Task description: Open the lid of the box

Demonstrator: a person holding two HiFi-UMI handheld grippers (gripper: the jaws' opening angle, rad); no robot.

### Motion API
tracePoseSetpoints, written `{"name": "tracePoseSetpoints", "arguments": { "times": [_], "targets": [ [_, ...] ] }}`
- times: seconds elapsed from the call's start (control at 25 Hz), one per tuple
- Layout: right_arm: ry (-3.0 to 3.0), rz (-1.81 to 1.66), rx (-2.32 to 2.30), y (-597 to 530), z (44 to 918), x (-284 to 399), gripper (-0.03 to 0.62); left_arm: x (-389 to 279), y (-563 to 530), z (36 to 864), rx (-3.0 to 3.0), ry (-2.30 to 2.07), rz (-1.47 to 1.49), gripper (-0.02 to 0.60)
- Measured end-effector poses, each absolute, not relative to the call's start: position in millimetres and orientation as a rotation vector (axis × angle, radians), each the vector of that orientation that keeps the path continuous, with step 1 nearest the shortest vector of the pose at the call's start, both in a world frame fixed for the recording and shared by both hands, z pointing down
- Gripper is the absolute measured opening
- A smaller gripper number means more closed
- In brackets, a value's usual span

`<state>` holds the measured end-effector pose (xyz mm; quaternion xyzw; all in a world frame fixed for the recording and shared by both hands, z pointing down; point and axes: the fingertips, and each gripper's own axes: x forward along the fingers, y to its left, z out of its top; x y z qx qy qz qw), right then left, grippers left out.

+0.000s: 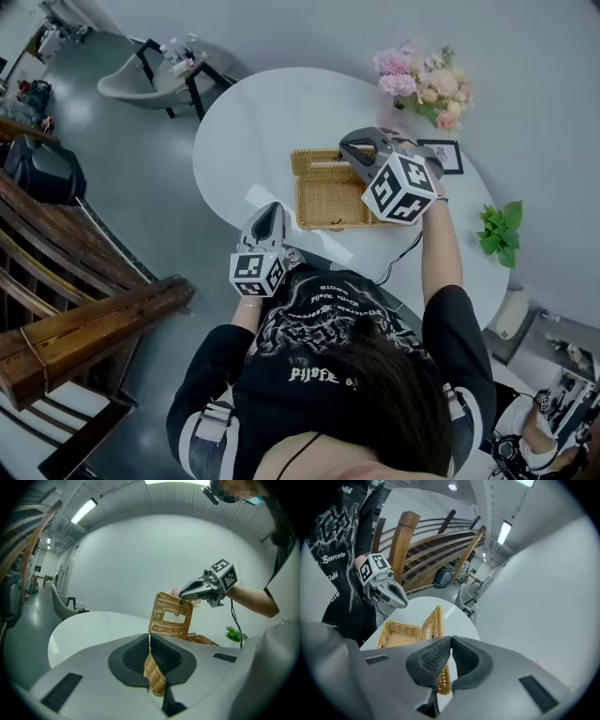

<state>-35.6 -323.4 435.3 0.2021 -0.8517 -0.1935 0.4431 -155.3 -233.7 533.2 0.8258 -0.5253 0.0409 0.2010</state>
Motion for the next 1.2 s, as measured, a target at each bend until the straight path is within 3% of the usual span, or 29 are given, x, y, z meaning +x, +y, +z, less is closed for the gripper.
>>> {"name": "tracePoseSetpoints", "arguments": {
  "times": [1.2],
  "targets": [
    [-2.179, 0.020, 0.477, -438, 531, -31, 0.034, -173, -255, 541, 2.226, -1.532, 0.140, 0.026]
  ]
}}
